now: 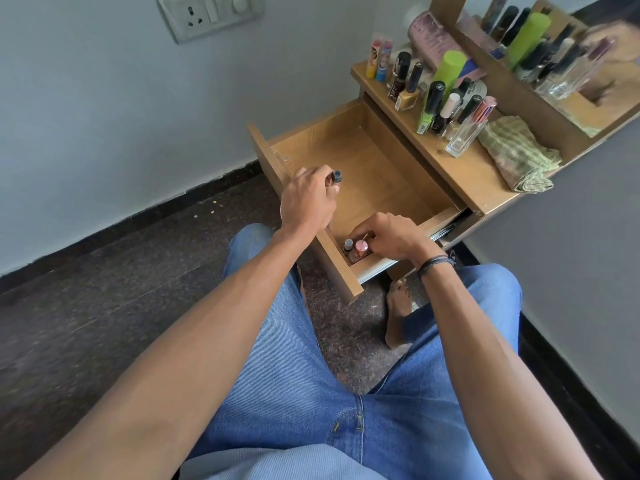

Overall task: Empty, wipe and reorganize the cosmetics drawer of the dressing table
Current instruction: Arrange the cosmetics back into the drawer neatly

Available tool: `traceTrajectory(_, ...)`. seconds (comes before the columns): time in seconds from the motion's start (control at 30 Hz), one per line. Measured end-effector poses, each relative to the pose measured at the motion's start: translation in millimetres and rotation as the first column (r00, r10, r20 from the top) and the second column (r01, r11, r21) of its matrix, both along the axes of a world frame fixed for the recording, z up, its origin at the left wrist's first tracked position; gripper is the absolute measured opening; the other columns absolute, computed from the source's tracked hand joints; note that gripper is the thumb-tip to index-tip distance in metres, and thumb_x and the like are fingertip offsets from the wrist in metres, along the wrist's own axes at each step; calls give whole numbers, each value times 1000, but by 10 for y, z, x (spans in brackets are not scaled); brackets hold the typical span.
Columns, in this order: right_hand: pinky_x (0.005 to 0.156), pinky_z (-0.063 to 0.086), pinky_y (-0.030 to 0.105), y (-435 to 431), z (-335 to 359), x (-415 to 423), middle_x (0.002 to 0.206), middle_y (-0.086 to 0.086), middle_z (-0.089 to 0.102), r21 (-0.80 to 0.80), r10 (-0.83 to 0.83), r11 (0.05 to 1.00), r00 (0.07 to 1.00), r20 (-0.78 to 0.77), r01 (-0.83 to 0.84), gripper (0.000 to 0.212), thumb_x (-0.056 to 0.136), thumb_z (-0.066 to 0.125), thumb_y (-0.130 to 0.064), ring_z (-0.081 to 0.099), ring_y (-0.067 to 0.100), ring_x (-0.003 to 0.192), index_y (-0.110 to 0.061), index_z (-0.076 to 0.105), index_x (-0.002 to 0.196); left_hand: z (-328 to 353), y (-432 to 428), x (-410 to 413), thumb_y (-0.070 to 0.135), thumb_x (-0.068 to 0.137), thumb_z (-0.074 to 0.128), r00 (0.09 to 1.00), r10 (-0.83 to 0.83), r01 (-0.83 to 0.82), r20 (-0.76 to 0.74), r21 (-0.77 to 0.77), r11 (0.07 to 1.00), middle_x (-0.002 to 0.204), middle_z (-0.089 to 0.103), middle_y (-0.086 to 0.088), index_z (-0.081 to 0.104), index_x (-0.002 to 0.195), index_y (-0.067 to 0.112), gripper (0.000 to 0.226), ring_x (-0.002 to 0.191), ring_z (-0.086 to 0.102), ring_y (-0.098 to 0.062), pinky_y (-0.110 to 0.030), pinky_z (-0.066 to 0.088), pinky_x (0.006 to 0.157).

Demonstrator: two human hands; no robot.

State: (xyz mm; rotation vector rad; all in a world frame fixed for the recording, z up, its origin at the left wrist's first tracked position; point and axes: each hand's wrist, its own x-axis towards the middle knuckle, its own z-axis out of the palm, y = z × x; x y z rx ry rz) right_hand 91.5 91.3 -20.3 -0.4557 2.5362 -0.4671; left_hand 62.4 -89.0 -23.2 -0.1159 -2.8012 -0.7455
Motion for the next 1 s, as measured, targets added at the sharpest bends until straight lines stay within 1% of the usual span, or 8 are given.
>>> traceTrajectory(0.27,72,50,31,-19,-56,51,109,-17,72,14,-16,1000,995,-94,17,54,82,50,-8,65,16,94,-49,71,111,-14,-9,8,19,89,71,1000,-4,4,-8,-14,1000,79,49,13,64,92,19,8,81,44,-9,-26,33,64)
traceTrajectory(0.4,72,55,31,-32,-97,102,98,-21,73,-102,-186,981,957,-221,167,46,80,53,-1,68,10,89,-36,74,102,21,-5,39,24,89,73,1000,1,-1,-5,11,1000,80,53,7,67,97,15,14,82,50,-15,-29,34,65)
traceTrajectory(0.5,76,60,34,-15,-115,101,93,-16,73,-322,-401,892,885,-237,318,38,84,56,5,68,6,84,-25,74,99,31,-13,39,36,90,71,998,-9,7,58,41,999,84,52,4,68,100,18,21,81,53,-19,-30,37,66)
traceTrajectory(0.6,72,63,35,24,-94,84,94,-10,73,-531,-550,743,824,-137,408,16,94,67,-9,70,5,79,-21,71,105,21,-30,20,49,91,65,989,-66,59,133,55,997,92,60,-3,69,100,26,25,83,58,-24,-31,37,67)
traceTrajectory(0.7,67,64,34,49,-73,82,98,-5,72,-639,-581,645,813,-52,420,26,90,78,-25,72,8,81,-18,71,114,-7,-1,27,54,91,62,981,-140,133,133,58,989,101,69,-5,72,105,27,32,98,60,-25,-35,40,79)
traceTrajectory(0.77,67,64,35,55,-67,96,99,-3,73,-651,-574,643,817,-60,403,31,87,81,-29,72,10,80,-17,71,114,-33,23,54,57,92,59,974,-168,166,149,31,986,106,72,0,72,111,27,37,107,59,-21,-37,39,91)
traceTrajectory(0.93,73,62,38,55,-88,111,91,-5,74,-563,-541,726,833,-112,396,19,84,83,-30,71,12,76,-21,74,98,-48,33,171,52,89,66,976,-193,193,95,13,981,103,73,-8,74,111,26,35,103,60,-25,-35,30,86)
traceTrajectory(1.0,75,61,36,60,-97,102,88,-8,74,-525,-519,757,846,-124,388,17,83,84,-30,70,9,79,-23,75,95,-41,-3,173,50,89,67,961,-239,243,138,-16,970,108,73,-6,73,116,28,36,110,59,-22,-37,31,94)
